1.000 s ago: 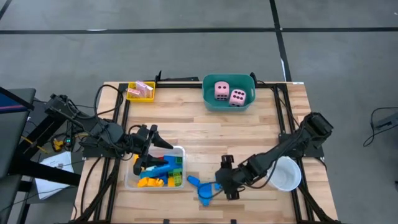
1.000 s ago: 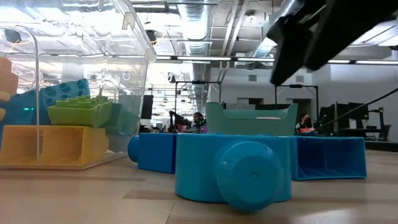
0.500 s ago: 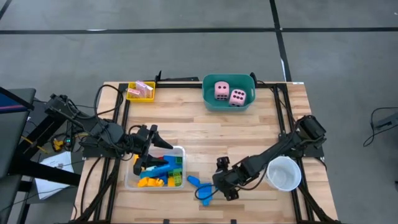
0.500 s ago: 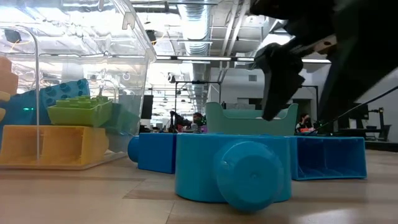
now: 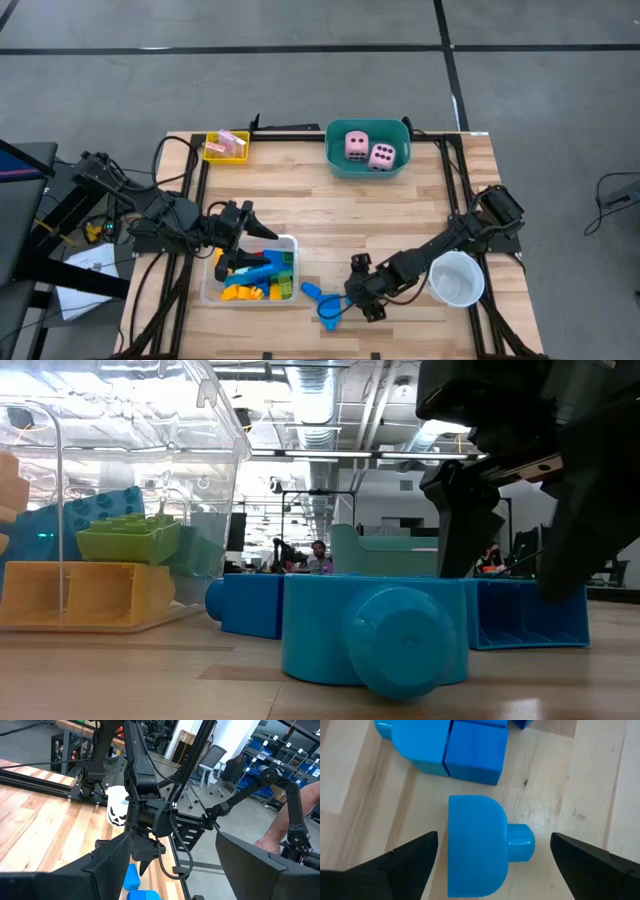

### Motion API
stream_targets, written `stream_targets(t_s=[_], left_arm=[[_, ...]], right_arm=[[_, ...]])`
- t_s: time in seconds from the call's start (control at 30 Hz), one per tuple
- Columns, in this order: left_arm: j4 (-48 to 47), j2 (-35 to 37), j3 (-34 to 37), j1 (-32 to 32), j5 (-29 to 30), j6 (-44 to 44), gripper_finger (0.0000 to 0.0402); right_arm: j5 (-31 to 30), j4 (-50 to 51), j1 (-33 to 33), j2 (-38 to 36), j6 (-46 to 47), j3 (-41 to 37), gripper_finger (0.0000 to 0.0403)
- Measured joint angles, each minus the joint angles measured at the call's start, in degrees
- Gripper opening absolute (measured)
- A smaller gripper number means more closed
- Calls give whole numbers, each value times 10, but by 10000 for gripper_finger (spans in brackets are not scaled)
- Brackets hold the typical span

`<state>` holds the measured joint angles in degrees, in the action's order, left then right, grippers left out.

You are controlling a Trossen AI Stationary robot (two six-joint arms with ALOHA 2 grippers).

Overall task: Pick & Place Toys
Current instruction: Put the blue game piece into the transparent bin

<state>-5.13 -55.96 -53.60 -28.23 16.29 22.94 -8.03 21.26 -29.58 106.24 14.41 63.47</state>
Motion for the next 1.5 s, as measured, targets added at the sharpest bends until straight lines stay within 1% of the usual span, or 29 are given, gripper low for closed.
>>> stream_targets(t_s=[0.2,0.33,0.47,0.6,0.93,1.03,1.23,1.37,1.5], left_arm=[[0,0,0,0,0,0,286],[0,0,0,0,0,0,286],[0,0,0,0,0,0,286],[0,0,0,0,0,0,286],[0,0,0,0,0,0,286],[0,0,0,0,0,0,285],[0,0,0,0,0,0,276],[1,0,0,0,2,0,273],[1,0,0,0,35,0,275]], right_arm=[[-3,-23,6,10,-27,0,377],[31,-21,15,36,-25,-1,376],[40,-25,20,41,-29,1,367],[39,-26,20,41,-39,1,346],[41,-17,17,40,-38,1,261],[39,-9,15,38,-30,2,257],[33,60,15,-1,-27,-2,257],[4,99,18,-55,-29,-2,257],[-12,131,36,-121,-28,-1,258]])
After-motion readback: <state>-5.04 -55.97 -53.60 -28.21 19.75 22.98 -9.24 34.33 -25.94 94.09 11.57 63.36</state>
